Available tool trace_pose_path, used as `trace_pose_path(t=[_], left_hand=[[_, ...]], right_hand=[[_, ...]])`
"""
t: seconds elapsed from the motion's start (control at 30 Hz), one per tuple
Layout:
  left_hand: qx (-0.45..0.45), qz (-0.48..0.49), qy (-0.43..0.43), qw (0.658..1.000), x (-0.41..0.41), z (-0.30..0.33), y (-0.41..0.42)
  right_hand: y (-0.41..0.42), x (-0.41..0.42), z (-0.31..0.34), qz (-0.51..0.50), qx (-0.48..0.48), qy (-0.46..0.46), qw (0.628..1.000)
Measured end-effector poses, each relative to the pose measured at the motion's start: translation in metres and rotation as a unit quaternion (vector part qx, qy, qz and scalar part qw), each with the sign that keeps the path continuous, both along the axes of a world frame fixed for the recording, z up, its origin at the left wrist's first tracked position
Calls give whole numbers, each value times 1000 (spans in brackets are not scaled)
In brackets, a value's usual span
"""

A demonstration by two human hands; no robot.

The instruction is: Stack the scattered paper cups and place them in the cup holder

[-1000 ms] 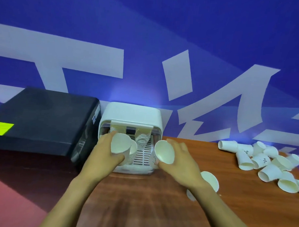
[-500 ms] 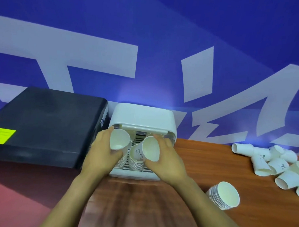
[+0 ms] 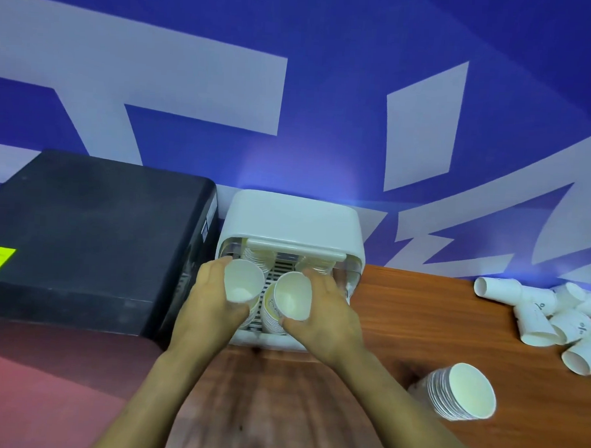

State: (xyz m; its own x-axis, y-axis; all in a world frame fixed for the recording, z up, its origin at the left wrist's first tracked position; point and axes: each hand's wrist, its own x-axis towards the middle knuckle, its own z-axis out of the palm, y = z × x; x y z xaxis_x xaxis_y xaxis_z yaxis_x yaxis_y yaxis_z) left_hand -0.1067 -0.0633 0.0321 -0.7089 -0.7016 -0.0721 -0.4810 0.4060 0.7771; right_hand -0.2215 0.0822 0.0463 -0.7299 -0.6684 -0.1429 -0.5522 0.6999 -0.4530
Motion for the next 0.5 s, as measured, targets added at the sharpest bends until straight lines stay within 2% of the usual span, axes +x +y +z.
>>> trace_pose_path(t=[0.17, 0.3, 0.5], left_hand=[[-25, -14, -59, 998, -3, -19, 0], [-44, -30, -144, 988, -6, -25, 1], [-29, -34, -135, 990, -3, -5, 10]], right_hand=[[4, -1, -16, 7, 30, -53, 998], [10, -4, -24, 5, 45, -83, 996], [18, -7, -6, 19, 31, -62, 997]])
